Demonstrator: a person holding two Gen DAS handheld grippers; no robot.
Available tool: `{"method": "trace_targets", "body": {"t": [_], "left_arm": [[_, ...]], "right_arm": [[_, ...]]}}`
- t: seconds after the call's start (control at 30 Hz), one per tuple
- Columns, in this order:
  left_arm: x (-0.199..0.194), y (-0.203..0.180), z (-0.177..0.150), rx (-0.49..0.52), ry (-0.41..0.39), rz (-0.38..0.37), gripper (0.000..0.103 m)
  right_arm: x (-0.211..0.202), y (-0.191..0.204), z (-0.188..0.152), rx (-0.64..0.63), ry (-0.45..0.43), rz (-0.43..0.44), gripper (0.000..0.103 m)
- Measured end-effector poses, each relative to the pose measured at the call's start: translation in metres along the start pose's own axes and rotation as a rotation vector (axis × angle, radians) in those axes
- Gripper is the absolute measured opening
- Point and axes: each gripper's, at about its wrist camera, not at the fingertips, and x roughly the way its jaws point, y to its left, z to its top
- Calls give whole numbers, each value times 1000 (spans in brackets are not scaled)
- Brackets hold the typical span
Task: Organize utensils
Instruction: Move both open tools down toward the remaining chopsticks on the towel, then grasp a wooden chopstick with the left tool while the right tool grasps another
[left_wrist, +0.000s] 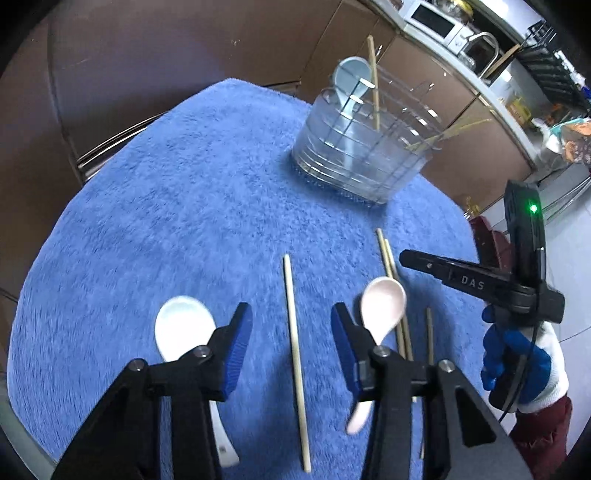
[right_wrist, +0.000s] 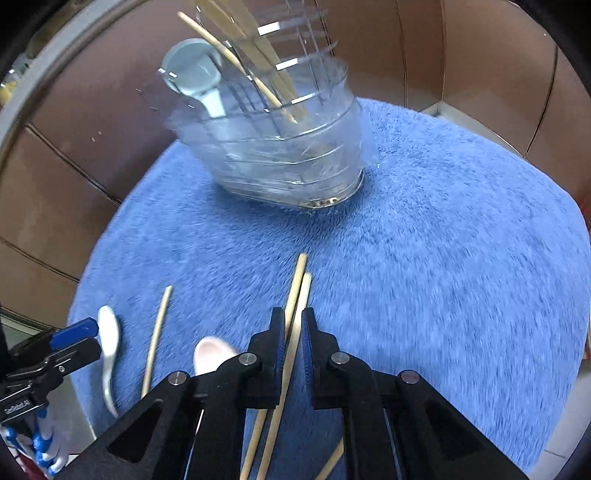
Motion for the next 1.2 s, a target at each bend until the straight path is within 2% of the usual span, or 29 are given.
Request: {"method": "trace_targets", "body": {"t": [0.13, 0.27, 0.43, 0.57, 0.77, 0.93, 1.1, 1.2], "left_arm": [[23, -2, 12, 6, 60, 2, 35], [42, -6, 17, 23, 104, 39, 32], [61, -7, 19, 9, 160, 70, 22], [66, -12, 22, 28, 170, 101, 21], [79, -22, 26, 70, 207, 167, 19], [92, -30, 31, 60, 211, 228, 6], [89, -29, 28, 56, 188, 241, 5], [79, -27, 21, 54, 142, 243, 5]], "right_arm": [[14, -2, 8, -9, 35, -50, 8], [20, -2, 9, -16, 52, -44, 8], [24, 7, 12, -52, 67, -77, 8], [26, 12, 14, -80, 82, -92, 8], [27, 11, 20, -58, 98, -77, 8], [28, 17, 21, -58, 90, -79, 8], [23, 5, 16, -10, 59, -30, 7], [9, -1, 12, 9, 24, 5, 7]]}}
